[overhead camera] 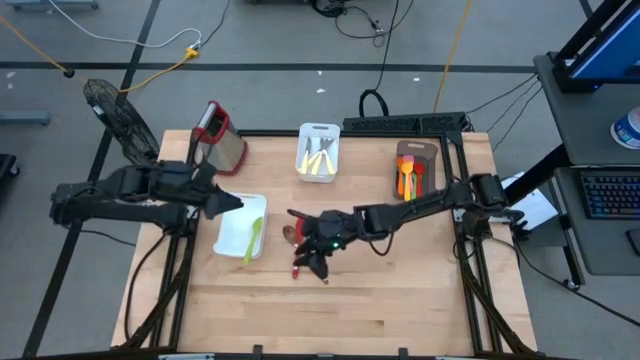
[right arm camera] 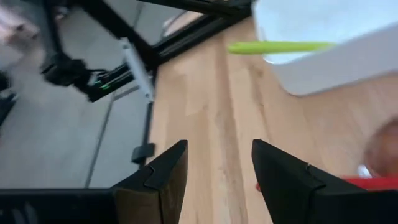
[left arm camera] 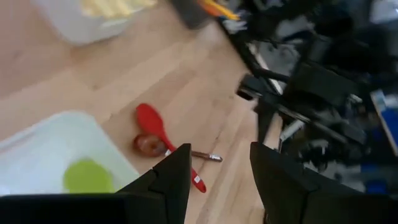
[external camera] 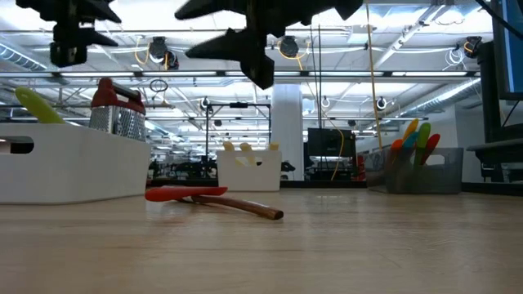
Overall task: Pick & Place Kitchen Items
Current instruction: Put the red serving spoon into the bottom white bin
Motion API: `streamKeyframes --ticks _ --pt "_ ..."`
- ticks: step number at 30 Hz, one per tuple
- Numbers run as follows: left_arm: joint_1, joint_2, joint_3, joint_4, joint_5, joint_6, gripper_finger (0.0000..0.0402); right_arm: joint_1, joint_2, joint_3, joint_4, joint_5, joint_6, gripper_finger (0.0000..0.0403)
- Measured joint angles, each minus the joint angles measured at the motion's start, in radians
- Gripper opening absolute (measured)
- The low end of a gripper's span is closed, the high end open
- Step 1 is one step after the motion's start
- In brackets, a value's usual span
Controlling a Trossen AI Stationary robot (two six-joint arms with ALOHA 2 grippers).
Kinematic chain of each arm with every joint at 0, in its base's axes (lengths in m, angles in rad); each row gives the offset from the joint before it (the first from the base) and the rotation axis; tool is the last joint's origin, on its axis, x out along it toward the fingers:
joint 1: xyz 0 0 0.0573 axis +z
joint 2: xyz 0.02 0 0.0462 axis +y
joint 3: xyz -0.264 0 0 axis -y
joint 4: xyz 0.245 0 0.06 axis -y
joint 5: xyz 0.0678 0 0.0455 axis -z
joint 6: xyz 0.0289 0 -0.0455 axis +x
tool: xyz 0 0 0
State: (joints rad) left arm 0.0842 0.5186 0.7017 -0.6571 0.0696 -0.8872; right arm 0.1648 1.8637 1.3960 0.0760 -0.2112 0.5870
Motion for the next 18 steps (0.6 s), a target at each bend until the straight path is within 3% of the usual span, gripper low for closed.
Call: streamKeyframes --ticks 9,18 --pt "-0.071 -0.046 0.0 0.084 0.027 0.248 0.017 0.004 0.0 0.0 -0.074 0.234 0.189 0.0171" --pt "-0.14 -0.114 0.0 0.05 0.064 0.289 0.017 0.014 0.0 0.0 -0.099 0.295 0.352 0.0171"
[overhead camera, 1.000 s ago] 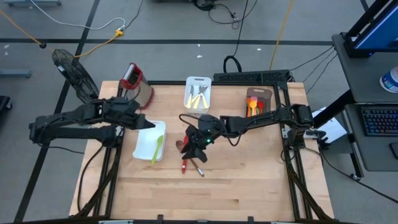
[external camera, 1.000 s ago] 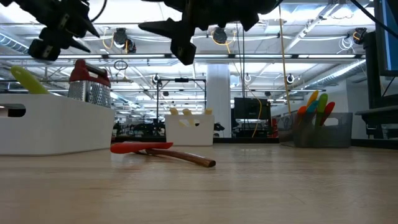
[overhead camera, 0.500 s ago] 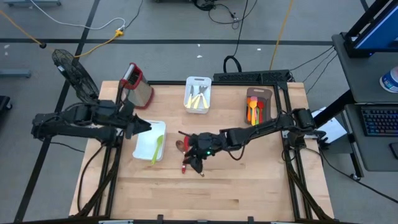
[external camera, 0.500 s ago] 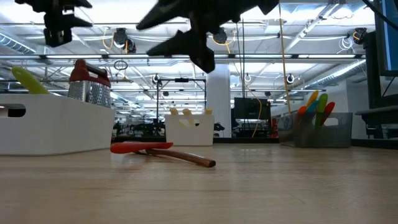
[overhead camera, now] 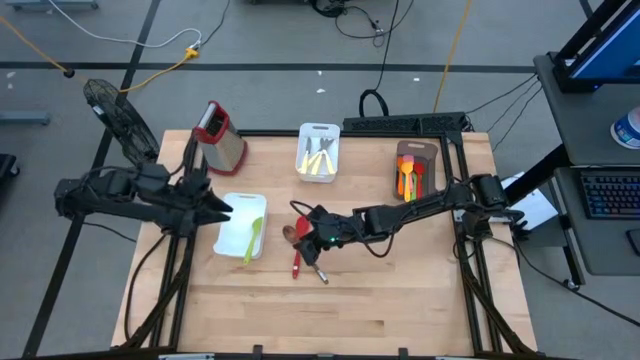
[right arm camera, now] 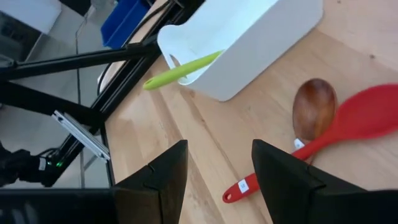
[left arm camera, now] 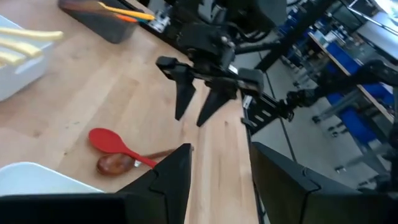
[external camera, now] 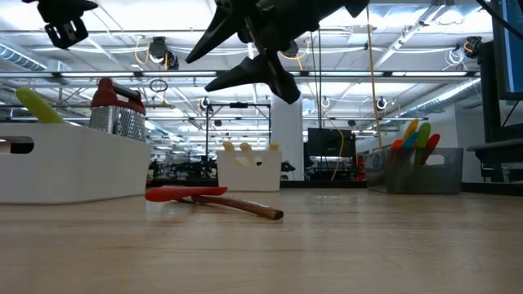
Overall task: Pick & Place Kitchen Items
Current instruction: Put the red serving spoon into the bottom white bin
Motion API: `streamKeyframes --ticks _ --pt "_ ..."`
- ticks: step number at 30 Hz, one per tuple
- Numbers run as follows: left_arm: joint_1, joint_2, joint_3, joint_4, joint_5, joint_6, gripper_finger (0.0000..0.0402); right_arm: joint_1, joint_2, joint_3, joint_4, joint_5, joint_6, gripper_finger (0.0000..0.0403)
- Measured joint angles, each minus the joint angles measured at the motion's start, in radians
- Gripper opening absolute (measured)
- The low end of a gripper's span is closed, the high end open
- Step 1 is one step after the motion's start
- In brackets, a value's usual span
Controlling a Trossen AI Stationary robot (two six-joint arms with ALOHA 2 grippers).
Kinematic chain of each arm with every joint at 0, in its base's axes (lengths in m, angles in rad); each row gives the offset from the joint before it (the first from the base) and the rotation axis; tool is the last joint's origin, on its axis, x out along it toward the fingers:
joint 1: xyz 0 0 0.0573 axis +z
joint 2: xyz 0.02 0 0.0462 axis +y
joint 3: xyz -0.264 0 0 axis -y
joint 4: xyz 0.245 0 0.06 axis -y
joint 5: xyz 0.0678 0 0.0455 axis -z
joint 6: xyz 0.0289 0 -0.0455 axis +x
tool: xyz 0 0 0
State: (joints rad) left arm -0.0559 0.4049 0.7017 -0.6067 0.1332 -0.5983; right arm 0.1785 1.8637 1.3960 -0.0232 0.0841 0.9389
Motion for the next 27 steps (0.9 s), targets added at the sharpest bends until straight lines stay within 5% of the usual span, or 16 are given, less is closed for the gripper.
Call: streamKeyframes --ticks 11,27 --pt "-0.065 -0.056 0.0 -0.062 0.027 0.012 0.017 0.003 0.0 0.0 -0.005 0.123 0.042 0.0171" --pt "-0.103 -0.067 0.0 -0.063 0.019 0.069 0.017 -0.014 -0.002 0.0 0.081 0.13 0.045 0.0171"
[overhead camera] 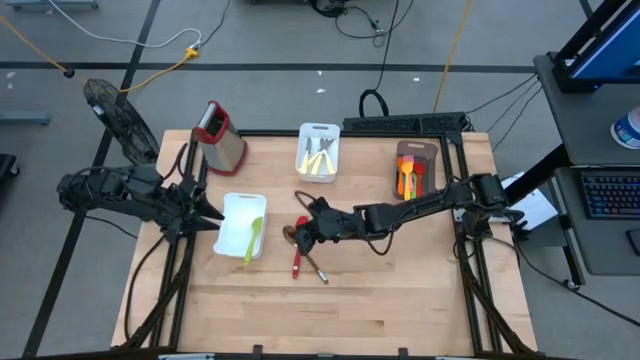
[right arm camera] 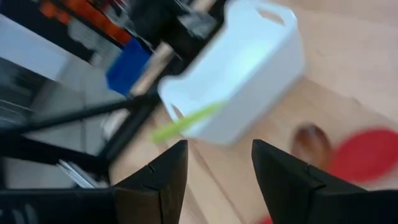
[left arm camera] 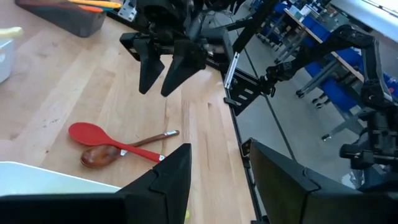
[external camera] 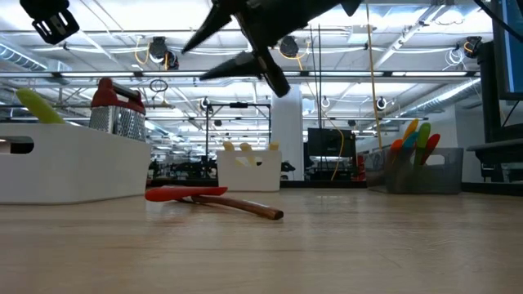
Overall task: Pick & Place Kitchen Items
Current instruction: Put the red serving spoon into the bottom white bin
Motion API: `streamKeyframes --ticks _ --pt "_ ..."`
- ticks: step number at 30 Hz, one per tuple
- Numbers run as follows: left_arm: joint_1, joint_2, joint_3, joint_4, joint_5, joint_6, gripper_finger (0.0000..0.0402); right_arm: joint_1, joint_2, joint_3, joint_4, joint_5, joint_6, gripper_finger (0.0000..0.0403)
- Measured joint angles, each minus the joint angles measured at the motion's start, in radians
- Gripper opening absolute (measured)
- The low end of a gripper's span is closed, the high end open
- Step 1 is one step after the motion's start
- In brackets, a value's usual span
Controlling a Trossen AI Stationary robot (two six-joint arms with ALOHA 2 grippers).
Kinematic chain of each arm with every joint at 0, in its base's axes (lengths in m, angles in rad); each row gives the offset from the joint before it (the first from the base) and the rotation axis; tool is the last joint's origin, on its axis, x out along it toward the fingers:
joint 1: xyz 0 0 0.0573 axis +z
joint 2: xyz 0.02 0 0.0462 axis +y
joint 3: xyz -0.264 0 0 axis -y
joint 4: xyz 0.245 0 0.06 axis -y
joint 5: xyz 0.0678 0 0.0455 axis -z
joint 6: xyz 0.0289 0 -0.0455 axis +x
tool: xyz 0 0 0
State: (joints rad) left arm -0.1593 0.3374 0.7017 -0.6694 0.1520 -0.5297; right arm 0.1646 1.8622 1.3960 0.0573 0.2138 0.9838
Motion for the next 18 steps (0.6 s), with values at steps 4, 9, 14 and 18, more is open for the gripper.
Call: streamKeyframes --ticks 4,9,14,18 --pt "0.0 0.0 0.0 -0.001 -0.004 0.013 0.017 -0.015 -0.001 0.0 0.096 0.001 -0.029 0.0171" --pt "0.0 0.0 0.0 -0.022 -0.004 0.016 0.017 -0.006 -0.001 0.033 0.114 0.048 -0.112 0.0171" --pt "0.001 0.0 0.0 -0.047 -0.004 0.008 0.017 0.009 -0.003 0.192 -0.171 0.056 -0.161 0.0171" --pt "0.001 0.0 0.0 -0.045 -0.006 0.024 0.017 0.007 -0.003 0.275 -0.44 0.115 -0.038 0.0171"
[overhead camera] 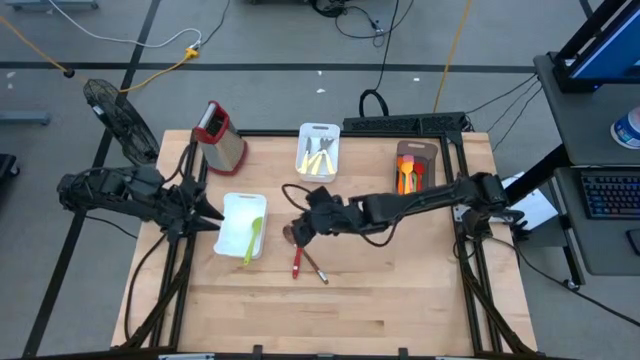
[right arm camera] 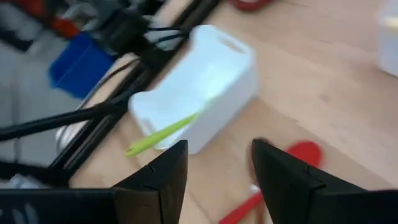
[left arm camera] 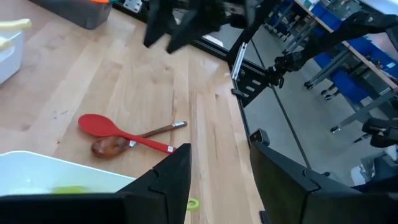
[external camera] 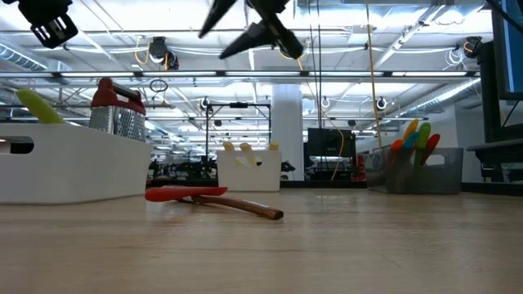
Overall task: Pick & Place Kitchen Items
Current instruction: Put the red serving spoon into the bottom white bin
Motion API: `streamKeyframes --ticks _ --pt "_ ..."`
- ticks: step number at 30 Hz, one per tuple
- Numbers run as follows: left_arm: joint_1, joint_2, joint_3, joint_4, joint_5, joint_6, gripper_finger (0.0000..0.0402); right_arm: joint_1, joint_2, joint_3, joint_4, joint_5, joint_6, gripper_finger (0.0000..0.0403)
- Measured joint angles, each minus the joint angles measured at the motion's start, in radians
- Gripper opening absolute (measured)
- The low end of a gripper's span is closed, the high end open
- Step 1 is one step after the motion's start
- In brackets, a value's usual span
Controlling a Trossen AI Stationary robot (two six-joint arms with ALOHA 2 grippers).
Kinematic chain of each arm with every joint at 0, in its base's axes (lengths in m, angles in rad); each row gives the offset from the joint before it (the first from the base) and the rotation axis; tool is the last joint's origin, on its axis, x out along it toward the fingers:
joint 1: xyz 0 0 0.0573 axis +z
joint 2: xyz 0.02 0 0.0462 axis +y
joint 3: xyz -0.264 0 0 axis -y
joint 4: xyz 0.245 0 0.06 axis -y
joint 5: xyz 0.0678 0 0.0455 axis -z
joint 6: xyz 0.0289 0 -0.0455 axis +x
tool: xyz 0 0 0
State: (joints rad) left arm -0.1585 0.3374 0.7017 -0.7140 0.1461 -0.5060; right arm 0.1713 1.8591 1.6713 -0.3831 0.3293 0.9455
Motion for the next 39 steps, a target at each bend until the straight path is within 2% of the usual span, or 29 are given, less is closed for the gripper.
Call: streamKeyframes --ticks 3,10,13,25,31,36,39 --pt "0.0 0.0 0.0 -0.001 -0.022 0.005 0.017 0.0 0.009 0.013 -0.074 0.0 0.118 0.0171" --pt "0.0 0.0 0.0 0.0 -0.037 0.019 0.017 0.0 0.128 0.012 -0.056 -0.169 0.276 0.0171" --pt "0.0 0.0 0.0 0.0 -0.042 0.019 0.017 -0.001 0.173 0.011 -0.061 -0.205 0.307 0.0171" --pt "0.0 0.0 0.0 -0.002 -0.042 0.03 0.017 -0.016 0.204 -0.022 -0.007 -0.173 0.234 0.0171" --pt "0.0 0.0 0.0 -0.002 -0.042 0.031 0.017 -0.019 0.202 -0.065 0.094 -0.168 0.239 0.0171" --pt "0.0 0.0 0.0 -0.001 -0.042 0.031 0.017 -0.031 0.203 -0.131 0.262 -0.146 0.243 0.0171" --pt "0.0 0.0 0.0 0.0 -0.042 0.029 0.017 -0.036 0.202 -0.148 0.275 -0.165 0.241 0.0171"
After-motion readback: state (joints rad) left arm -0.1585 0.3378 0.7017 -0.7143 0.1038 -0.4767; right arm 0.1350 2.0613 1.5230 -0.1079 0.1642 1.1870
